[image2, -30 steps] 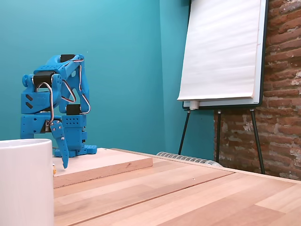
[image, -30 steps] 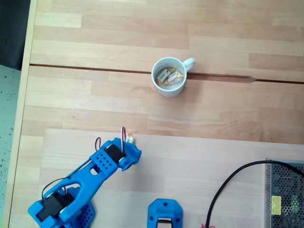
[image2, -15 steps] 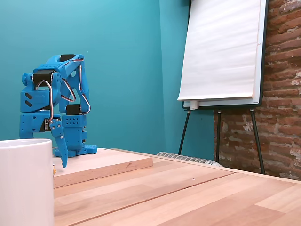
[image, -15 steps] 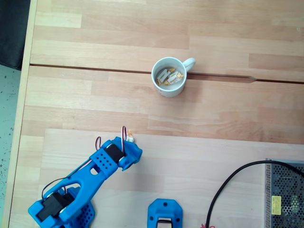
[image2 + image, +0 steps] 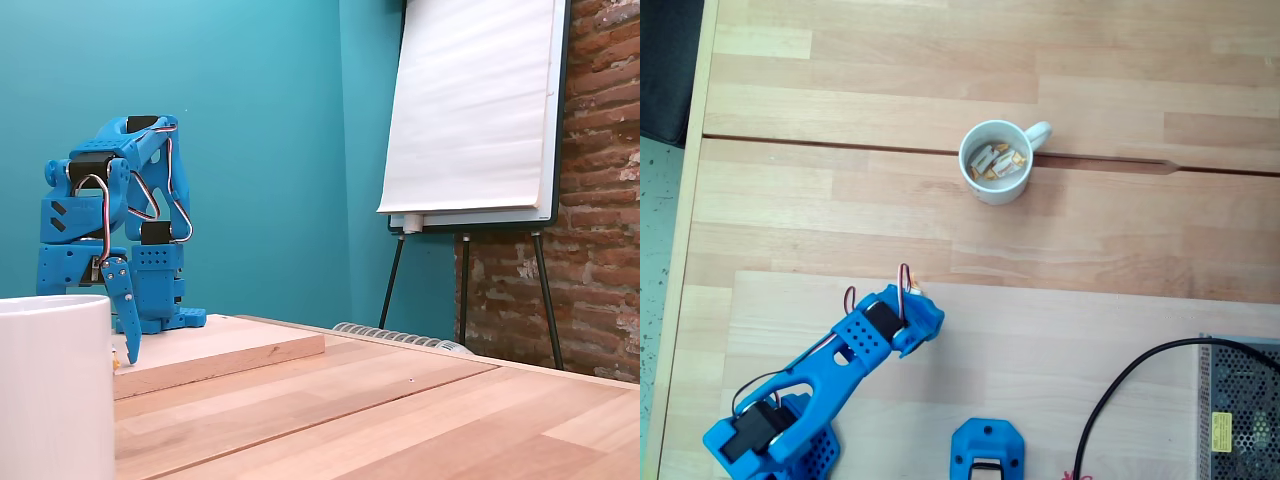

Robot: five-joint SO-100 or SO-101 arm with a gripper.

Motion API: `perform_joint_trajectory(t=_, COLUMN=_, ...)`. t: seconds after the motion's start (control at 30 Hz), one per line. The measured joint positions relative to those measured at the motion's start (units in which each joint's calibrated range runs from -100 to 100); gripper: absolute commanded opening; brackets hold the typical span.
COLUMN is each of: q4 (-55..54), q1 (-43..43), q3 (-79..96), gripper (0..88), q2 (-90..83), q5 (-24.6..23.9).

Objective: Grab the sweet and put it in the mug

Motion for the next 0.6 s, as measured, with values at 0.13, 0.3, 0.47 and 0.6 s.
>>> perform_joint_trajectory(t=0.13, q4=0.00, q1=0.00, q3=0.00, gripper=27.0, q2=0.00, q5=0.00)
perform_joint_trajectory(t=0.3, q4=0.00, q1=-0.66, q3=0.00, gripper=18.6, q2=0.18, q5=0.00)
perform_joint_trajectory(t=0.47, q4=-0.24, q1=-2.73, q3=0.00, gripper=4.2, q2=0.18, q5=0.00)
perform_joint_trajectory(t=0.6, q4=-0.24, q1=-2.88, q3=0.00, gripper=2.9, q2=0.18, q5=0.00)
